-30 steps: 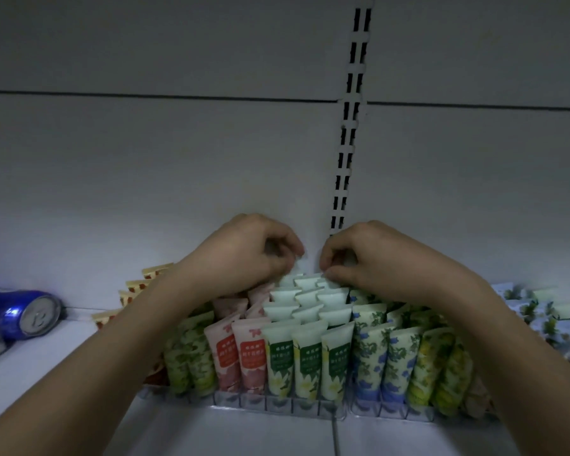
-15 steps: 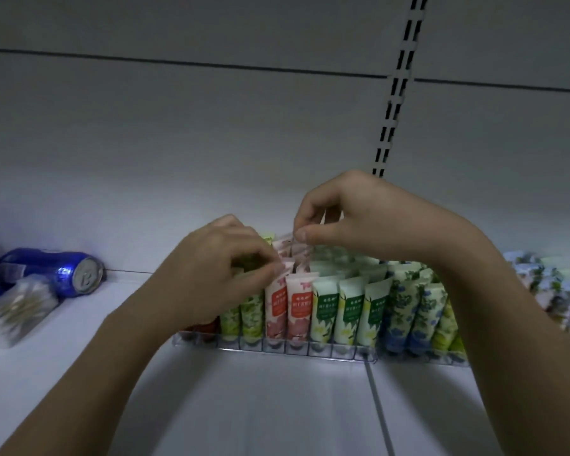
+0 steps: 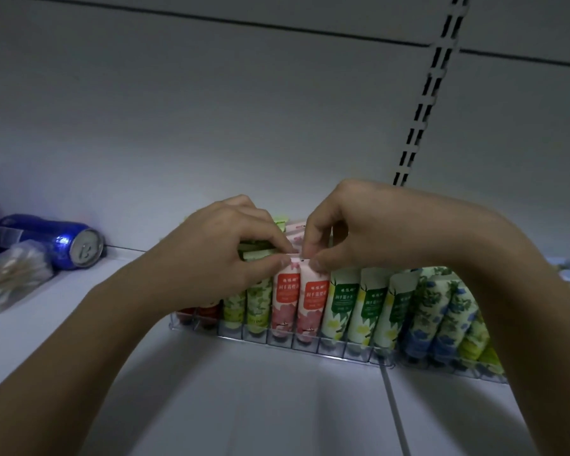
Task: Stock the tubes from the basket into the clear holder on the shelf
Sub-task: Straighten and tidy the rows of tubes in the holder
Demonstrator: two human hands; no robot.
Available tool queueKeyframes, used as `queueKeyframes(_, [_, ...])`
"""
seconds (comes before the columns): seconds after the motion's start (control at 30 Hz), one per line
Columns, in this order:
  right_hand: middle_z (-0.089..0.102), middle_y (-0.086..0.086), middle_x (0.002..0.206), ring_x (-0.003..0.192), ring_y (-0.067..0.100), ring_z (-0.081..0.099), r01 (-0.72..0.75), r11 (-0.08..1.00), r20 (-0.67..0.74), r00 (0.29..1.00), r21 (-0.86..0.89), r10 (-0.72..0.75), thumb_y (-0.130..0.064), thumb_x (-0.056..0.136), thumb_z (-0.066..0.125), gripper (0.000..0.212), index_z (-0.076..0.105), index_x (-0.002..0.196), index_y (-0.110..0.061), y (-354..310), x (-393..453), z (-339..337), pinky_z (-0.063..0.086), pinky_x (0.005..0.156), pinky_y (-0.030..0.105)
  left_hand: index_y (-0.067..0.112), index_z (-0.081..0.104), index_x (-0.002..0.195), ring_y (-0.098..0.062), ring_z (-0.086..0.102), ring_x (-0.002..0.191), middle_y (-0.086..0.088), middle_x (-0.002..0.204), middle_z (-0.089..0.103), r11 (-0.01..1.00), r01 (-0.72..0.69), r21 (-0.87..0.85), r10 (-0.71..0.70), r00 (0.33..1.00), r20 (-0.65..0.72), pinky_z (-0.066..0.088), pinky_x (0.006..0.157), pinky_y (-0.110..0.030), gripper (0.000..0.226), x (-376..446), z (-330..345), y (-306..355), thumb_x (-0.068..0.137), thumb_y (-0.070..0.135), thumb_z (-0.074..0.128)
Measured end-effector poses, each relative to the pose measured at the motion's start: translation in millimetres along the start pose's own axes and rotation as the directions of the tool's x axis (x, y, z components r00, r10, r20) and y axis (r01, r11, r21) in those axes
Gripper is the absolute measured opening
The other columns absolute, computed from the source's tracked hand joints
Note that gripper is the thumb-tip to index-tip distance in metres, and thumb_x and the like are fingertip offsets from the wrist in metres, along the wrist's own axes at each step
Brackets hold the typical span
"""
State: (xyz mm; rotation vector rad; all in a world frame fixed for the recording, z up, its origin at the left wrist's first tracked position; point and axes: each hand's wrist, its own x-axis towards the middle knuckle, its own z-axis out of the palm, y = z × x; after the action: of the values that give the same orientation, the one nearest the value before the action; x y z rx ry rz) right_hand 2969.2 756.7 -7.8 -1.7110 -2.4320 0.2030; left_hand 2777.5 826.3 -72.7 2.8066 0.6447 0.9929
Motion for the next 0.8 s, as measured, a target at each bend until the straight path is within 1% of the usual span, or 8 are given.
queueKeyframes(0.17, [0.066, -0.029, 0.07, 0.062, -0.011, 0.06, 0.001, 1.0, -0.019, 1.0, 0.0, -0.001, -0.031, 0.081, 0.076, 0.004, 0.074, 0.078, -0.032, 2, 0, 2, 0.038, 0.047, 0.004, 0.031, 0.074, 0.097, -0.008, 0.054, 0.089, 0.022, 0.087, 0.066, 0.999, -0.033, 0.022, 0.033, 0.999, 0.016, 0.049, 0.076, -0.037, 0.024, 0, 1, 1, 0.084, 0.044, 0.057])
queueKeyframes(0.27, [0.068, -0.024, 0.073, 0.064, -0.009, 0.061, 0.003, 1.0, -0.028, 1.0, 0.011, -0.003, -0.032, 0.081, 0.076, 0.003, 0.074, 0.079, -0.032, 2, 0, 0, 0.041, 0.051, 0.005, 0.032, 0.074, 0.099, -0.008, 0.055, 0.09, 0.021, 0.089, 0.066, 0.997, -0.049, 0.056, 0.049, 0.999, 0.0, 0.049, 0.077, -0.036, 0.024, 1, -2, 3, 0.086, 0.046, 0.058])
queueKeyframes(0.4, [0.067, -0.026, 0.074, 0.065, -0.007, 0.061, -0.007, 0.999, -0.11, 0.994, 0.054, 0.013, -0.038, 0.085, 0.069, 0.007, 0.073, 0.081, -0.033, 7, -6, -13, 0.04, 0.053, 0.005, 0.04, 0.07, 0.095, 0.005, 0.055, 0.09, 0.027, 0.088, 0.064, 0.998, 0.033, -0.053, -0.035, 0.999, -0.019, 0.042, 0.072, -0.018, 0.02, 19, -29, 10, 0.085, 0.048, 0.054])
queueKeyframes(0.47, [0.067, -0.028, 0.077, 0.069, -0.007, 0.062, -0.01, 0.999, -0.167, 0.986, 0.044, 0.017, -0.037, 0.085, 0.069, 0.006, 0.073, 0.081, -0.034, 12, -6, -17, 0.041, 0.057, 0.004, 0.044, 0.068, 0.09, 0.014, 0.054, 0.086, 0.031, 0.084, 0.063, 0.998, 0.068, -0.003, -0.068, 0.996, 0.065, 0.037, 0.064, -0.012, 0.019, 41, -46, 11, 0.082, 0.052, 0.052])
queueKeyframes(0.57, [0.066, -0.029, 0.079, 0.072, -0.008, 0.062, -0.022, 0.999, -0.167, 0.985, 0.04, 0.028, -0.035, 0.084, 0.069, 0.004, 0.073, 0.083, -0.036, 16, -3, -16, 0.043, 0.061, 0.005, 0.043, 0.071, 0.085, 0.016, 0.056, 0.071, 0.036, 0.079, 0.063, 0.997, 0.08, 0.021, -0.083, 0.973, 0.216, 0.039, 0.052, -0.008, 0.016, 65, -55, 12, 0.08, 0.05, 0.058])
queueKeyframes(0.67, [0.065, -0.033, 0.08, 0.069, -0.008, 0.062, -0.037, 0.998, -0.128, 0.991, 0.053, 0.043, -0.038, 0.085, 0.069, 0.003, 0.072, 0.084, -0.039, 20, 1, -11, 0.044, 0.056, 0.012, 0.038, 0.075, 0.084, 0.007, 0.057, 0.059, 0.026, 0.073, 0.066, 0.997, 0.073, -0.009, -0.066, 0.938, 0.34, 0.042, 0.053, -0.008, 0.007, 73, -47, 7, 0.082, 0.037, 0.068])
queueKeyframes(0.73, [0.064, -0.034, 0.082, 0.068, -0.007, 0.063, -0.058, 0.996, -0.115, 0.991, 0.062, 0.065, -0.039, 0.084, 0.07, 0.002, 0.071, 0.084, -0.039, 24, 4, -8, 0.044, 0.058, 0.017, 0.035, 0.075, 0.084, 0.008, 0.057, 0.057, 0.028, 0.07, 0.066, 0.997, 0.072, -0.03, -0.054, 0.914, 0.402, 0.041, 0.052, -0.006, 0.005, 74, -40, 2, 0.081, 0.033, 0.071])
queueKeyframes(0.8, [0.063, -0.034, 0.082, 0.068, -0.006, 0.062, -0.071, 0.996, -0.102, 0.992, 0.059, 0.077, -0.039, 0.084, 0.07, 0.002, 0.071, 0.082, -0.04, 27, 6, -7, 0.045, 0.058, 0.016, 0.034, 0.076, 0.086, 0.01, 0.057, 0.055, 0.028, 0.07, 0.066, 0.994, 0.09, -0.066, -0.053, 0.9, 0.433, 0.038, 0.05, -0.003, 0.006, 75, -35, -1, 0.081, 0.032, 0.072])
